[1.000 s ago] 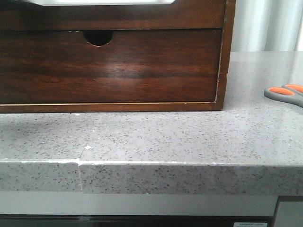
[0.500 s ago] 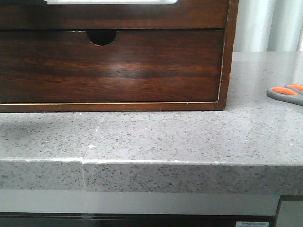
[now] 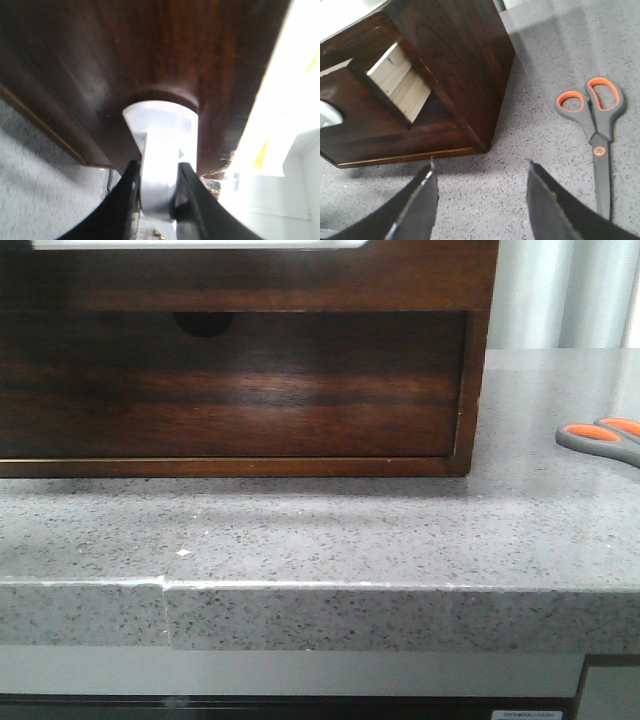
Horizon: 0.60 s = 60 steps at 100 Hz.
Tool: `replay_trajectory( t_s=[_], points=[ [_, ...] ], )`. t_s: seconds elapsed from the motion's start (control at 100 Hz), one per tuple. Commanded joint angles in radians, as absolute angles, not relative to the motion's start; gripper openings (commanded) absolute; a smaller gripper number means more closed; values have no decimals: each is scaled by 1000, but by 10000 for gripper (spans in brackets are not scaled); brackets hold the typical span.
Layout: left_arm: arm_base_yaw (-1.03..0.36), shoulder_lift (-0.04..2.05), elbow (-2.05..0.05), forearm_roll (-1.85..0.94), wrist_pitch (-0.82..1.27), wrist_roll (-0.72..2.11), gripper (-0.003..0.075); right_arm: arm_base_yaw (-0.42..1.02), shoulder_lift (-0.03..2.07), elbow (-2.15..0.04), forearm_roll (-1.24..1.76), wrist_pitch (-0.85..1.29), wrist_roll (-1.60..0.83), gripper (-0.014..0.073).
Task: Put scissors in drawer with both arms
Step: 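Grasp the white drawer handle with the left gripper, then pull the drawer open toward the robot with the left gripper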
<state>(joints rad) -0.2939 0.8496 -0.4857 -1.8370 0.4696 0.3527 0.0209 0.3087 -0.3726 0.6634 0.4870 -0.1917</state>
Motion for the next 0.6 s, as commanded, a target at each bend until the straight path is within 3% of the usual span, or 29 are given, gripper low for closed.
replay_trajectory(
  t_s=[0.0, 0.59],
  points=[
    [-298, 783, -481, -1813, 468, 370, -20, 31, 327, -412, 691, 435, -199, 351],
    [-298, 552, -416, -1628, 447, 142, -20, 31, 327, -412, 695, 454, -199, 351]
  ],
)
